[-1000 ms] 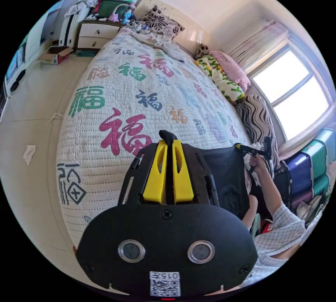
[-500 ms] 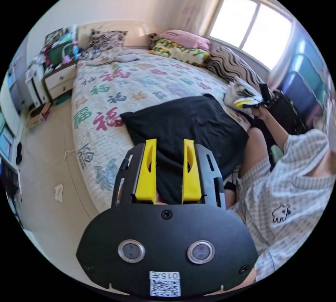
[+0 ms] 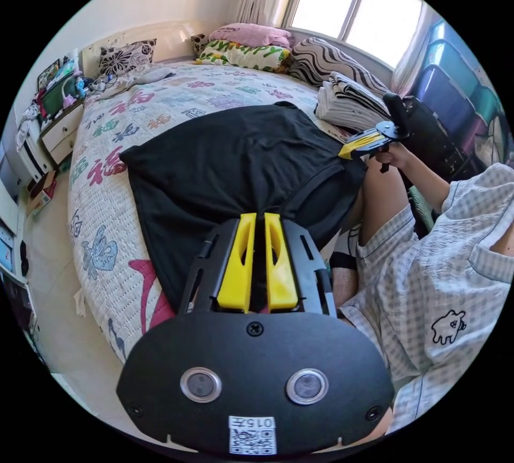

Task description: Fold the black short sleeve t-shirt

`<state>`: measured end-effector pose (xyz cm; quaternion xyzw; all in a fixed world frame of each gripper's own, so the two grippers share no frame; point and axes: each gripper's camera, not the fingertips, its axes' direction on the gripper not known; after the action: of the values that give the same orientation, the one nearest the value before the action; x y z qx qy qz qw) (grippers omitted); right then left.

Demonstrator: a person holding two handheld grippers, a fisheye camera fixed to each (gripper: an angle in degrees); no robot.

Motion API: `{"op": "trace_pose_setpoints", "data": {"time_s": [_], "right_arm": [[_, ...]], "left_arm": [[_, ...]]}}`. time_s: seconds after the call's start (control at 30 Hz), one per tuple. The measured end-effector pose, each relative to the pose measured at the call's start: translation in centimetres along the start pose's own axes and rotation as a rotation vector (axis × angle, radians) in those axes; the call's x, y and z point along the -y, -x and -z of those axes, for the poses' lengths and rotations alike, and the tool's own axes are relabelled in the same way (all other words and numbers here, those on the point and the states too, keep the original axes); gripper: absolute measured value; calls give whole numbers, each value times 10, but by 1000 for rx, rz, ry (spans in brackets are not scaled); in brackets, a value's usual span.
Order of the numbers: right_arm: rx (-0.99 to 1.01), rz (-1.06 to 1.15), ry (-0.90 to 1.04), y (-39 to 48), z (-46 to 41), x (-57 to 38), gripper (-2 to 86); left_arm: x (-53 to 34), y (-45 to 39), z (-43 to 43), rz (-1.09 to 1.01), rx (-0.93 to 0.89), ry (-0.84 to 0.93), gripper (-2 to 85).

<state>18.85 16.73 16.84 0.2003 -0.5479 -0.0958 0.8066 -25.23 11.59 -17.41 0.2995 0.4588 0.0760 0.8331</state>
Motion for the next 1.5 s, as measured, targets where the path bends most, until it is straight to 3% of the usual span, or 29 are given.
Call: {"op": "trace_pose_setpoints", "data": {"time_s": [0.47, 0.63, 0.77, 0.83, 0.9, 1.0, 1.23, 1.5], "right_arm": [[-67, 0, 74, 44, -38, 8, -9], [13, -81, 117, 38, -62, 22, 1], [120, -128, 41, 35, -46, 35, 55], [104, -147, -9, 35, -36, 47, 69], [74, -124, -68, 40, -29, 73, 76], [67, -65, -90, 52, -38, 121, 80], [79, 115, -62, 103, -102, 260, 80], [-62, 111, 153, 150, -240, 432, 118]], "left_arm": [[-26, -6, 8, -38, 0, 30, 23], [-35, 9, 11, 16, -30, 29, 46], [-62, 31, 51, 103, -122, -125, 81], [-84, 48, 74, 206, -72, -211, 85], [-114, 68, 98, 352, 68, -247, 89], [-147, 90, 116, 481, 95, -306, 94], [-147, 112, 91, 460, -131, -240, 101], [-145, 119, 76, 451, -64, -195, 21]]}}
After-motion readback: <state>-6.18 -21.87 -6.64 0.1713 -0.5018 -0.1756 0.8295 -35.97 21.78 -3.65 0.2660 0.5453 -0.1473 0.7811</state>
